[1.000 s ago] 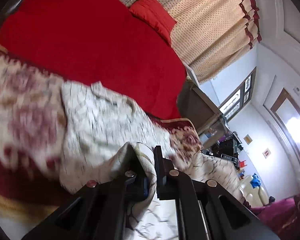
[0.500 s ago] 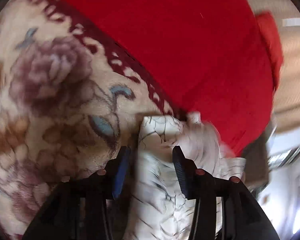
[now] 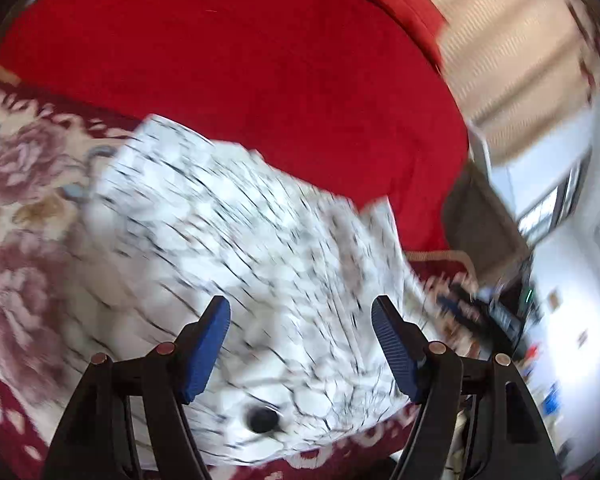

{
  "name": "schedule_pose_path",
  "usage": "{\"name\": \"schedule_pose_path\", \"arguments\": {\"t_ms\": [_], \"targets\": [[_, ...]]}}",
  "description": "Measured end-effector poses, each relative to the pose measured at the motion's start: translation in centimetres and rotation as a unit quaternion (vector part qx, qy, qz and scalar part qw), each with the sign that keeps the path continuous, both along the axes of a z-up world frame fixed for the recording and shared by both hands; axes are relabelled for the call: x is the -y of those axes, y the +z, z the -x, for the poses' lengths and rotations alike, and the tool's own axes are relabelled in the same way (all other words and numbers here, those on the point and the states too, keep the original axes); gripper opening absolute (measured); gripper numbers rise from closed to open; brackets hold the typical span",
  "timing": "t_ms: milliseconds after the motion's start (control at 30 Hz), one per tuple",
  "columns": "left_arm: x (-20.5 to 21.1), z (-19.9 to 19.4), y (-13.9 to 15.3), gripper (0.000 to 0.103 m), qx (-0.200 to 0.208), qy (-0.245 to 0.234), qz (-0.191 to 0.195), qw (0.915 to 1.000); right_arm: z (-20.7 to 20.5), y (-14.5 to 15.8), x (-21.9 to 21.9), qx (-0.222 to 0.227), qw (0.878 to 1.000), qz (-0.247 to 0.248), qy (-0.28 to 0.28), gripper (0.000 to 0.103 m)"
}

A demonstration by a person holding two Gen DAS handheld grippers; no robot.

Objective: Fold large clothes

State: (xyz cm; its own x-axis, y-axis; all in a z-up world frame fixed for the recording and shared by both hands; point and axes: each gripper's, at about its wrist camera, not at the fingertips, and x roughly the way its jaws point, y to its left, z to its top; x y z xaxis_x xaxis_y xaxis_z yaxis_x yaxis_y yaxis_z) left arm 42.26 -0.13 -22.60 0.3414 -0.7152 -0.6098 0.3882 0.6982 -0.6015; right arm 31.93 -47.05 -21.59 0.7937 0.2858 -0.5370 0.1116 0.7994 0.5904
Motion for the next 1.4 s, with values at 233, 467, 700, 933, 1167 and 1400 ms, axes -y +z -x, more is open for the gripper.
{"name": "schedule_pose_path", "arguments": {"t_ms": [233,467,700,933,1167,1400], "targets": [[2.0,0.5,-5.1,0.074,0.015,0.049,-0.201,0.9784,-1.0,-6.4,-2.6,-0.141,0.981,0.131,0.008,0.027],[2.5,-0.8,-2.1,0.074,0.044,0.090,-0.214,0.9718,0.0,-3.2,-2.7,-0.131,0.983,0.126,-0.004,0.031],[0.8,-5.9,-5.6,0.074,-0.024,0.159,-0.273,0.9485,-5.6,0.1,-8.1,-0.097,0.988,0.105,0.066,0.035],[-0.5,-6.9,-6.5,0.074,-0.038,0.176,-0.258,0.9493,-13.4,-6.0,-9.2,-0.177,0.979,0.088,0.057,0.037],[-1.9,-2.3,-3.1,0.074,-0.014,0.161,-0.200,0.9665,-6.9,-1.9,-7.9,-0.136,0.986,0.078,0.046,0.036],[0.3,2.2,-3.3,0.087,0.017,0.123,-0.224,0.9667,5.0,-0.5,-7.0,-0.119,0.979,0.163,-0.007,0.045]]}}
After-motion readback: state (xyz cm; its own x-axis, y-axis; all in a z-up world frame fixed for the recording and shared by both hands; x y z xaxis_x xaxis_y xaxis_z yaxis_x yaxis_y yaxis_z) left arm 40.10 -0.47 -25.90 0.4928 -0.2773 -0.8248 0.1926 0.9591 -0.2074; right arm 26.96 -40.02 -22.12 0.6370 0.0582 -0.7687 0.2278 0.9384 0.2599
